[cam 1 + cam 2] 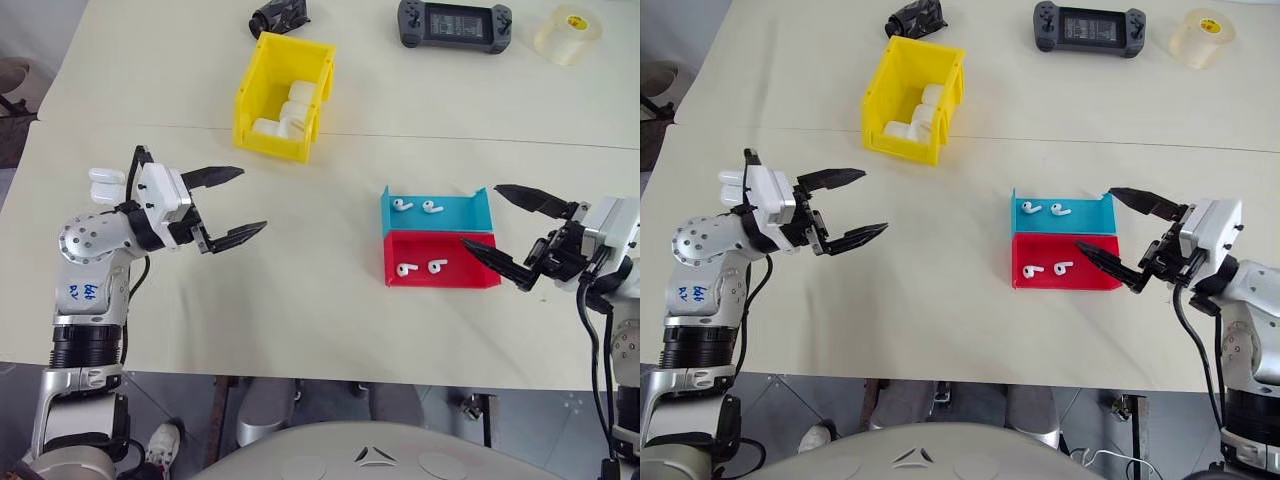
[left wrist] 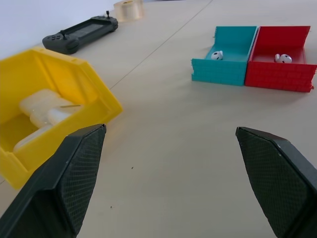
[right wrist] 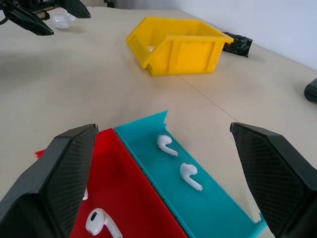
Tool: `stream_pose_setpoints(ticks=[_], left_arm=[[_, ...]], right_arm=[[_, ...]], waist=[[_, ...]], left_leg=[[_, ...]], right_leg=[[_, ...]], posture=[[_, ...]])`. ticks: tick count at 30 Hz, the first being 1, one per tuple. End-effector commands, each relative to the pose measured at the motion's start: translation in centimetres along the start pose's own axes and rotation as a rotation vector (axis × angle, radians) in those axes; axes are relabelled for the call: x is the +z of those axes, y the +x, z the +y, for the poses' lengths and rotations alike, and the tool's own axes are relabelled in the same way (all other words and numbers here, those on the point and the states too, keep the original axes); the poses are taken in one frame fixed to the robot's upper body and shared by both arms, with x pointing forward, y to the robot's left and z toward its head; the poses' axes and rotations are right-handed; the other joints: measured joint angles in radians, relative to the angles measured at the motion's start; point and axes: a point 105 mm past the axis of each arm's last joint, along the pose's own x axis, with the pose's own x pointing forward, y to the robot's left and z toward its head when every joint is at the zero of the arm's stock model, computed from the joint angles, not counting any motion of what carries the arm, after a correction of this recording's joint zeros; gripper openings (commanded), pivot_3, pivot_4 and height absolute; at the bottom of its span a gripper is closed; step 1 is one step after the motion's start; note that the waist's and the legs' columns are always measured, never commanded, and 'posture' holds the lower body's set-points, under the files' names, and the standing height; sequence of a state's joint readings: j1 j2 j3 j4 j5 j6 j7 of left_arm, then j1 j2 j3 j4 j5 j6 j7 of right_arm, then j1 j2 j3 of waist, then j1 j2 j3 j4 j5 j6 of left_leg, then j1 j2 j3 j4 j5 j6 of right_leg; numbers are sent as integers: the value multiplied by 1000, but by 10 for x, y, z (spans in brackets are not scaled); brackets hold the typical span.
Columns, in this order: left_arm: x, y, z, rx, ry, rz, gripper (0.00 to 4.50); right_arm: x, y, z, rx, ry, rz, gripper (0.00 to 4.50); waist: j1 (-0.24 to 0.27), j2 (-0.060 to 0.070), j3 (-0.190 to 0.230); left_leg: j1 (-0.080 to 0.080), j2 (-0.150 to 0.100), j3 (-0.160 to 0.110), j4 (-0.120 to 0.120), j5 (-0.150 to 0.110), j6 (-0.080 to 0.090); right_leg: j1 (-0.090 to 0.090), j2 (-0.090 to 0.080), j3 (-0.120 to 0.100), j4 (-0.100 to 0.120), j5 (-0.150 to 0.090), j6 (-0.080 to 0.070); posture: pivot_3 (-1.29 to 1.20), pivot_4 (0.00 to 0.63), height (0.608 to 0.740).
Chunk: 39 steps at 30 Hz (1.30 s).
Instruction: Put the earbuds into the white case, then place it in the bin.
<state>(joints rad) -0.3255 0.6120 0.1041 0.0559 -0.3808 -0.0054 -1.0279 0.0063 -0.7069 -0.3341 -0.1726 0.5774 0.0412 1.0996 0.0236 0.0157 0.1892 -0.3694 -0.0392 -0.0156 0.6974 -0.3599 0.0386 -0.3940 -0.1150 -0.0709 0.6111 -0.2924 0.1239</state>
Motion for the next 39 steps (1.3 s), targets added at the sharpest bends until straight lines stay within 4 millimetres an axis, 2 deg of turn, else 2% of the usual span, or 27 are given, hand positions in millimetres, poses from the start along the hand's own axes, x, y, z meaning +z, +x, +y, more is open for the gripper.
stream_pose_setpoints(ticks=[1, 5, 14, 23, 30, 31, 34, 39], left_arm=[[6, 1, 2, 6, 55, 35, 4473], [12, 1, 1, -4, -3, -14, 4473], [13, 1, -1, -4, 22, -9, 4473], [8, -12, 7, 134, 16, 5, 4473], [-6, -64, 26, 521, -40, 71, 4473], [-10, -79, 27, 634, -70, 86, 4473], [-21, -118, 20, 886, -179, 109, 4473], [-43, -156, 2, 1083, -290, 249, 4473]], right_arm=[[11, 1, 1, 3, -39, -35, 4500], [10, 2, 2, 7, -37, -35, 4500], [10, 2, 4, 14, -35, -33, 4500], [8, 8, 8, 33, -33, -45, 4500], [15, 30, 16, 80, -32, -131, 4500], [20, 37, 22, 100, -29, -173, 4500], [30, 54, 34, 120, -1, -249, 4500], [33, 68, 51, 190, -20, -274, 4500]], waist=[[0, 0, 0], [0, 0, 0], [0, 0, 0], [0, 0, 0], [-5, 0, 0], [-5, 0, 0], [-7, 0, 0], [4, -1, -1]], left_leg=[[0, 0, 0, 0, 0, 0], [0, 0, 0, 0, 0, 0], [0, 0, 0, 0, 0, 0], [0, 0, 0, 0, 0, 0], [1, 2, 0, 0, 0, -1], [1, 2, 0, 0, 0, -1], [1, 2, 0, 0, -1, -2], [1, 1, -1, 0, -1, -3]], right_leg=[[0, 0, 0, 0, 0, 0], [0, 0, 0, 0, 0, 0], [0, 0, 0, 0, 0, 0], [0, 0, 0, 0, 0, 0], [0, -1, 1, 0, 0, 0], [0, -1, 1, 0, 0, 0], [0, -1, 2, 0, 0, 0], [0, -1, 2, -1, 0, 0]], posture=[[0, 150, 740], [0, 150, 740], [0, 150, 740], [0, 150, 740], [0, 150, 740], [0, 150, 740], [0, 150, 740], [0, 150, 740]])
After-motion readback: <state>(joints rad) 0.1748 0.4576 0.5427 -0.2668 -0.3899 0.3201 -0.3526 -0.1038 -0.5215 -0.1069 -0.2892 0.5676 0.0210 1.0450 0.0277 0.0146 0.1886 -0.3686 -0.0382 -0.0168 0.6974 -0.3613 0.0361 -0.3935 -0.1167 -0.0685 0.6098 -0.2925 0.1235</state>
